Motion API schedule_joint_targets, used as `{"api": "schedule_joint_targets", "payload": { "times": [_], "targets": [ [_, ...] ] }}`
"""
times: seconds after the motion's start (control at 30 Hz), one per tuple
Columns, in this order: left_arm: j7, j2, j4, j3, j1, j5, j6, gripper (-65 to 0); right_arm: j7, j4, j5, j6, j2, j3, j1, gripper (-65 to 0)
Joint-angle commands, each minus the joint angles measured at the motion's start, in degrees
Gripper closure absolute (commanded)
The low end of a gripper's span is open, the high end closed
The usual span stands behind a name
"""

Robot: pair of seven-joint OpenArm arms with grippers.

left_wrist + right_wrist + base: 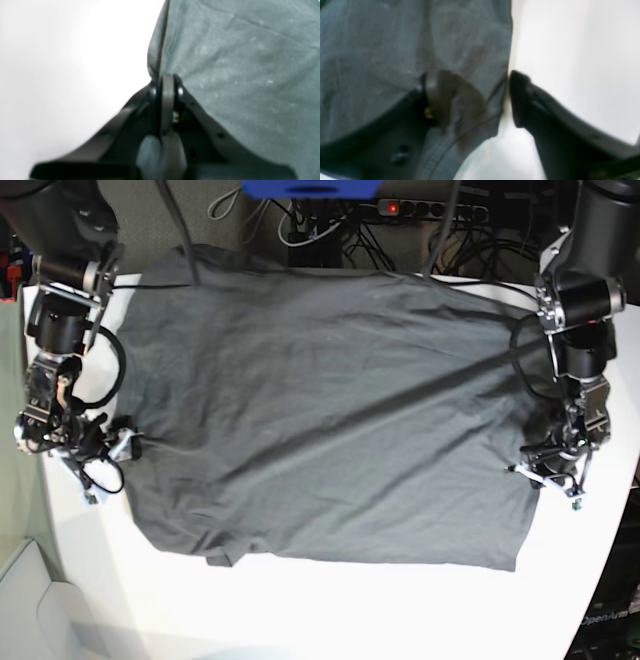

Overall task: Layout the t-shirt on the table in an organized manner, then fold the t-shirt properly
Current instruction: 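Grasp the shirt side edges with both grippers and fold them inward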

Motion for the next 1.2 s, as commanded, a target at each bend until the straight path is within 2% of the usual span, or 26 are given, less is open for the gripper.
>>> {"api": "schedule_joint_targets", "payload": {
  "times": [0.0, 0.1, 0.13, 0.3, 0.43, 0.53, 0.67, 0.77, 0.9, 1.17],
  "targets": [
    [4.57, -0.21, 0.28, 0.03, -0.34, 0.5, -0.42, -0.3, -0.74, 0.6, 0.31, -0.01, 0.81, 0.04, 0.87, -22.1],
    [8.17, -0.21, 5.2, -0.06, -0.25, -0.99, -0.42, -0.1, -0.3, 0.78, 0.4, -0.01, 0.89, 0.13, 1.31, -2.9],
    [9.49, -0.21, 7.49, -0.06, 0.1, -2.22, -0.42, -0.1, -0.3, 1.22, 0.4, -0.01, 0.89, 0.31, 1.4, 0.0],
    [15.38, -0.65, 21.38, -0.06, 3.09, -9.61, -0.42, -0.1, -0.3, 11.41, 0.67, -0.01, 0.63, 0.57, 0.35, 0.0],
    [16.26, -0.74, 32.02, -0.06, 6.16, -14.44, 0.02, -0.1, -0.74, 22.58, 0.75, -0.01, -0.51, 1.19, -1.06, 0.0],
    [16.26, -0.83, 36.23, -0.06, 8.1, -16.02, 0.2, -0.1, -0.47, 28.56, 0.75, -0.01, -1.65, 4.62, -3.61, 0.0],
    [16.26, -0.83, 38.43, -4.54, 10.38, -16.2, 0.2, -0.1, -0.47, 32.86, 0.67, -0.01, -2.53, 8.22, -7.3, 0.0],
    [16.53, -0.83, 38.52, -7.8, 11.97, -15.67, -0.16, -0.1, -0.65, 34.1, 0.67, -0.01, -2.01, 8.04, -10.82, 0.0],
    [19.69, -0.91, 38.61, -8.5, 13.64, -15.58, -0.33, -0.1, -0.82, 34.01, 0.49, -0.01, -1.39, 5.76, -14.25, 0.0],
    [23.03, -1.88, 38.7, -8.15, 15.57, -15.58, -0.33, -0.1, -0.82, 34.27, 0.49, -0.01, -1.39, 5.85, -18.47, 0.0]
  ]
}}
